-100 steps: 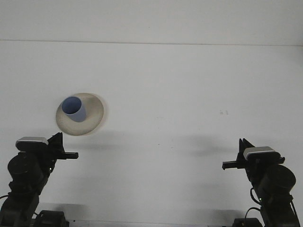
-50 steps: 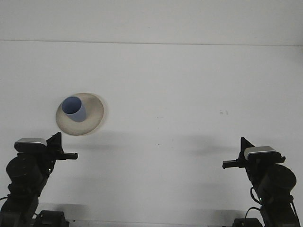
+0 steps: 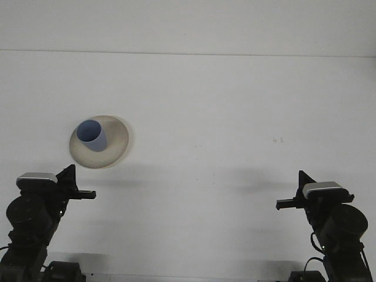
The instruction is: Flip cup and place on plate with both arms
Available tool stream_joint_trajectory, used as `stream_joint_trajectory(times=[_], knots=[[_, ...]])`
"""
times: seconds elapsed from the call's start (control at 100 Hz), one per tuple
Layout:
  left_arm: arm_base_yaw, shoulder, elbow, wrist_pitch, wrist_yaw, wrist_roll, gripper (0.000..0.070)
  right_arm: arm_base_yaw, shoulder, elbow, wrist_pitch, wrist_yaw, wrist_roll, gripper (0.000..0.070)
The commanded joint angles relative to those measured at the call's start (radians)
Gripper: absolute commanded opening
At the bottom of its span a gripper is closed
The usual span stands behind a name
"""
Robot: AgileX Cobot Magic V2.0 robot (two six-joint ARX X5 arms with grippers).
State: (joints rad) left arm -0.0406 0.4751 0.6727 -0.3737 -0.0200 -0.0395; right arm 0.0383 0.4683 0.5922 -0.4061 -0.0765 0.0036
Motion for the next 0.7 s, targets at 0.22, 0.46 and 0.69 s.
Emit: stream_joint_trajectory(times=[0.22, 0.46, 0.69], knots=[[0.000, -0.122, -0.171, 0.311, 0.001, 0.037, 0.0011, 0.001, 0.002, 0.011, 0.012, -0.002, 0.007, 0.0000], [0.000, -0.309, -0.424, 0.440, 0.001, 0.058, 0.0011, 0.001, 0.002, 0.011, 0.012, -0.002, 0.007, 0.0000], [0.000, -0.446, -0.581, 0.499, 0.001, 0.058, 0.0011, 0.001, 0.002, 0.011, 0.012, -0.002, 0.007, 0.0000]])
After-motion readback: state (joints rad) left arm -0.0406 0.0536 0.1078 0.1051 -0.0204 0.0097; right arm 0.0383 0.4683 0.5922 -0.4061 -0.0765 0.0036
